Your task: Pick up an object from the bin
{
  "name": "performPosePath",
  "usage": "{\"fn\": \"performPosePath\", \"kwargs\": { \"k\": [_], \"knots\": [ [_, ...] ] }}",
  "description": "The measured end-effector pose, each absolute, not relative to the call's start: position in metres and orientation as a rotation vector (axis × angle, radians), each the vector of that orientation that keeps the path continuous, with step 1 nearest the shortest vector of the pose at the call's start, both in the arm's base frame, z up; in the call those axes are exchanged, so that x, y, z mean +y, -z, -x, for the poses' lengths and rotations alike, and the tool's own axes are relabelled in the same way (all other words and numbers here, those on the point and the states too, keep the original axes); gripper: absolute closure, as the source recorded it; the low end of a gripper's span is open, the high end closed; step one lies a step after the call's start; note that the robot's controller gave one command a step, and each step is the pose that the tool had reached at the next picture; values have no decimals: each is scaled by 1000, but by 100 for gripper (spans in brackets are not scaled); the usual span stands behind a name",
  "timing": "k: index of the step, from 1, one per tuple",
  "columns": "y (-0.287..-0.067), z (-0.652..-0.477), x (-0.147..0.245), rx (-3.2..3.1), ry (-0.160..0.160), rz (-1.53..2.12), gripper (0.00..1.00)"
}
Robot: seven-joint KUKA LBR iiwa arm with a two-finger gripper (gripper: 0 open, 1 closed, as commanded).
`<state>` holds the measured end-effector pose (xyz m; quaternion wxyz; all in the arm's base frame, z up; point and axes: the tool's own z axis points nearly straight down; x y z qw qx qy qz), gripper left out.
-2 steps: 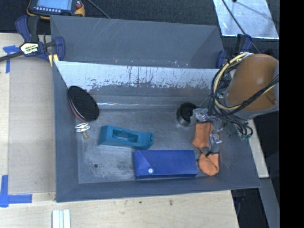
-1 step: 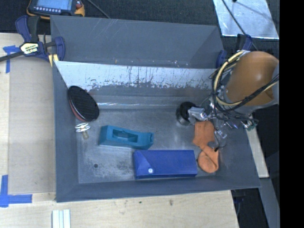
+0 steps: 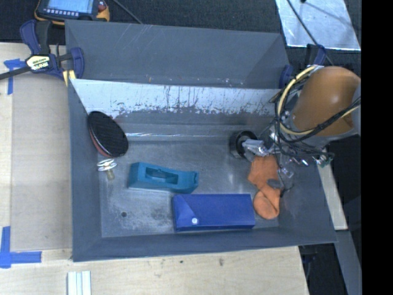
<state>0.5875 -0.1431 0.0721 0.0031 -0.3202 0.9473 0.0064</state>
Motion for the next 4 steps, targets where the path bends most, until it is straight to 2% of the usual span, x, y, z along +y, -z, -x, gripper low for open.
{"fn": "performPosePath", "kwargs": {
  "k": [1, 2, 4],
  "knots": [
    [-72, -591, -132, 2803, -45, 1401, 0],
    [-73, -579, -142, 2664, -6, 1641, 100],
    [-74, -579, -142, 2665, -6, 1642, 100]
  ]
}}
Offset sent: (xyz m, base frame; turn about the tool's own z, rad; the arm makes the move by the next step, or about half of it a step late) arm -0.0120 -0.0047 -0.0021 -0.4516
